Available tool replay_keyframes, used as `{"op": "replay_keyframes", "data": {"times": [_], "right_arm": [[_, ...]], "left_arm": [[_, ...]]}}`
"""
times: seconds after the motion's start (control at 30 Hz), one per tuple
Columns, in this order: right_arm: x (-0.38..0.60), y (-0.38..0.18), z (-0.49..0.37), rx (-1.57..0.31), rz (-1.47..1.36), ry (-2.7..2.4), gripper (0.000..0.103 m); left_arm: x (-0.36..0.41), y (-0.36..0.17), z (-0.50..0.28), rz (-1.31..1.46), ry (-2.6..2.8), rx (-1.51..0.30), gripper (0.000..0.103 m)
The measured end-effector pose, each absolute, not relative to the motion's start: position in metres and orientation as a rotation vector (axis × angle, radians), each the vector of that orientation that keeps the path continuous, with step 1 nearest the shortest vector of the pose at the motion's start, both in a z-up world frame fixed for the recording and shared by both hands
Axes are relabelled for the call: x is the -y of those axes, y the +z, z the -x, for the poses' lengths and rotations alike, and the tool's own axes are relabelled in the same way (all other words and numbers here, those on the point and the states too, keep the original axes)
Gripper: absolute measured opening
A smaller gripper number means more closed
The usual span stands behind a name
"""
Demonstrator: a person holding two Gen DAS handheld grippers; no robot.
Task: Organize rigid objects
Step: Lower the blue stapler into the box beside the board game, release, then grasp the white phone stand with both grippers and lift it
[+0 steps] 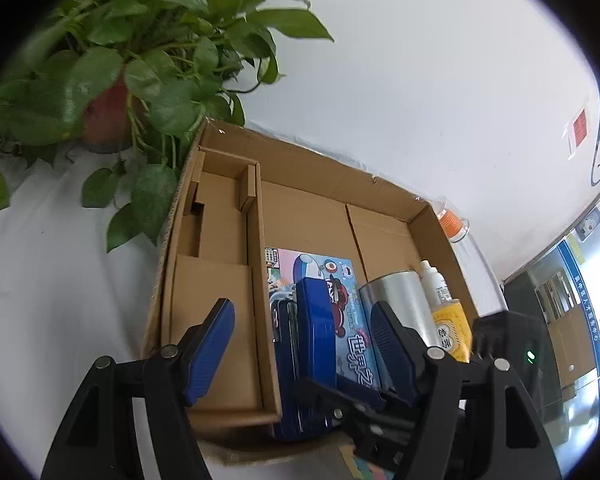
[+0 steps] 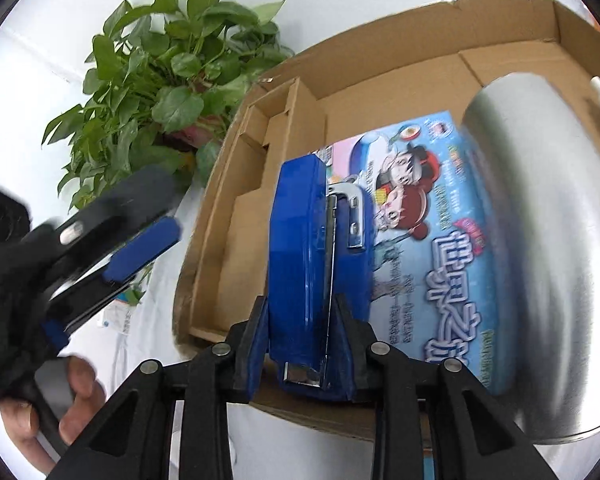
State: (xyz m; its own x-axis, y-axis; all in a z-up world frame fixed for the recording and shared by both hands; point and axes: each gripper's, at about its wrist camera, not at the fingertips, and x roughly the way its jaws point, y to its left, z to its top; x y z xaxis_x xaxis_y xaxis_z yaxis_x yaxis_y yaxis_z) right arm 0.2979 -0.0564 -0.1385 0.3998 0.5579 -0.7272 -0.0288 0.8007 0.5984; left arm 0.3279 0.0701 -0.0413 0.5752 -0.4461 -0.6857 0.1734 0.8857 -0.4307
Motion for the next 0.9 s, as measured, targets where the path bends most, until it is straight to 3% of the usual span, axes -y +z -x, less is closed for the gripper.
{"op": "replay_keyframes", "data": {"times": [0.17, 0.2, 0.23, 0.3, 0.4, 0.57, 0.7, 0.77, 0.83, 0.87, 0.9], "right_arm": [[0.065, -0.119, -0.271, -1.063, -0.446, 0.384, 0.036], [0.072, -0.109, -0.258, -1.021, -0.41, 0.364, 0.052], [0.079, -0.1, -0.245, -0.981, -0.382, 0.35, 0.073], [0.097, -0.082, -0.206, -0.891, -0.307, 0.346, 0.088], [0.12, -0.078, -0.157, -0.855, -0.184, 0.345, 0.089], [0.133, -0.132, -0.107, -1.018, -0.077, 0.342, 0.088], [0.12, -0.153, -0.088, -1.008, 0.006, 0.333, 0.083], [0.117, -0.159, -0.081, -1.007, 0.033, 0.319, 0.078], [0.115, -0.163, -0.077, -1.007, 0.039, 0.327, 0.064], [0.114, -0.163, -0.073, -0.997, 0.05, 0.33, 0.064], [0.113, -0.164, -0.072, -0.994, 0.044, 0.331, 0.064]], "left_arm": [[-0.081, -0.031, -0.28, 0.283, -0.351, -0.834, 0.071], [-0.083, -0.033, -0.269, 0.278, -0.356, -0.835, 0.074], [-0.082, -0.035, -0.259, 0.275, -0.358, -0.836, 0.076], [-0.078, -0.044, -0.238, 0.275, -0.358, -0.851, 0.077], [-0.062, -0.067, -0.214, 0.305, -0.416, -0.912, 0.077], [-0.021, -0.112, -0.194, 0.374, -0.523, -1.041, 0.077], [0.004, -0.138, -0.189, 0.431, -0.598, -1.126, 0.076], [0.012, -0.15, -0.188, 0.454, -0.605, -1.16, 0.076], [0.015, -0.159, -0.186, 0.475, -0.6, -1.192, 0.075], [0.016, -0.159, -0.182, 0.476, -0.597, -1.178, 0.073], [0.018, -0.159, -0.179, 0.474, -0.599, -1.175, 0.065]]}}
